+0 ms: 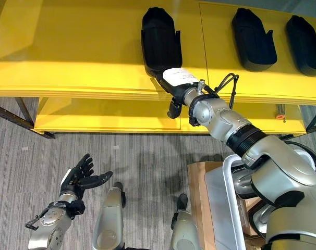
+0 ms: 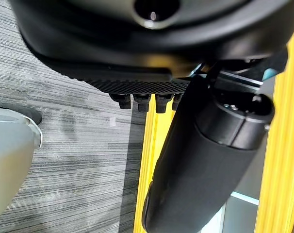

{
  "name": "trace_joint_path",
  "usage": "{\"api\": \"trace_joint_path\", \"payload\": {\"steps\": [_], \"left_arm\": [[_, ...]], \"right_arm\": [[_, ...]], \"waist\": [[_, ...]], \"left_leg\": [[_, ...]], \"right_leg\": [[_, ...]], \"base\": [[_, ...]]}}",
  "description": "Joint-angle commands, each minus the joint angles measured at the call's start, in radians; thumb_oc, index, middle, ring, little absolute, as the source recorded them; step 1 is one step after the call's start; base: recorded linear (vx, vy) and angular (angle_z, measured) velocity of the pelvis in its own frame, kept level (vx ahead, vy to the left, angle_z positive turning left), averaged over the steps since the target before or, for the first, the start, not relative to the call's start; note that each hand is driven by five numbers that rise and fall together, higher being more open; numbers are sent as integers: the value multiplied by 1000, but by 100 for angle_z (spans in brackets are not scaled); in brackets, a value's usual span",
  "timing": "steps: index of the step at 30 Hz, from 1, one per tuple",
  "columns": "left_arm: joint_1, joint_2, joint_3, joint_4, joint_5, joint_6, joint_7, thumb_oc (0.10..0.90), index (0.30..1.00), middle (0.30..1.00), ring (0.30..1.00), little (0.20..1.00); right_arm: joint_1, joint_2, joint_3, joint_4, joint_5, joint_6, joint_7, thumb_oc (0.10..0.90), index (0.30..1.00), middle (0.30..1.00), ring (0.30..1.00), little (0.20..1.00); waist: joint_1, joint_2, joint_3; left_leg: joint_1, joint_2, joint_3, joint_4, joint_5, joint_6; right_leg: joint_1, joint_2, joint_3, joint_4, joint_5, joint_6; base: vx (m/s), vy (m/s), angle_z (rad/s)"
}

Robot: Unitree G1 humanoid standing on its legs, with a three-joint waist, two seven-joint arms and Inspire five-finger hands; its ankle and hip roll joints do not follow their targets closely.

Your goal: Move parts from the plastic box to the shelf.

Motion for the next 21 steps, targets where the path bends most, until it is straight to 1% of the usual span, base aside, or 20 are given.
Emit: {"api": "trace_joint_path", "payload": {"steps": [1,8,14,21], "left_arm": [[54,-24,26,-151,-5,-88,14,900,1000,1000,1000,1000],[59,-30,25,-150,-5,-87,15,900,1000,1000,1000,1000],[66,-30,26,-155,-5,-91,17,900,1000,1000,1000,1000],[65,-37,25,-156,-8,-93,19,900,1000,1000,1000,1000]], "right_arm": [[-214,2,-8,36,12,-9,-61,900,1000,1000,1000,1000],[-235,9,6,71,-1,-6,-66,900,1000,1000,1000,1000],[-242,8,12,83,-4,-4,-68,900,1000,1000,1000,1000],[-272,19,31,104,-7,-7,-74,900,1000,1000,1000,1000]], "waist": [[1,35,-17],[3,35,-17],[15,37,-17],[19,41,-17]], "left_leg": [[98,104,-41,-206,261,-26],[78,105,-47,-198,262,-30],[57,103,-50,-191,263,-29],[37,103,-54,-175,262,-29]], "right_leg": [[8,-29,69,86,144,-47],[-11,-30,70,93,148,-46],[-32,-30,70,104,150,-45],[-51,-29,71,117,152,-45]], "base": [[0,0,0],[0,0,0],[0,0,0],[0,0,0]]}}
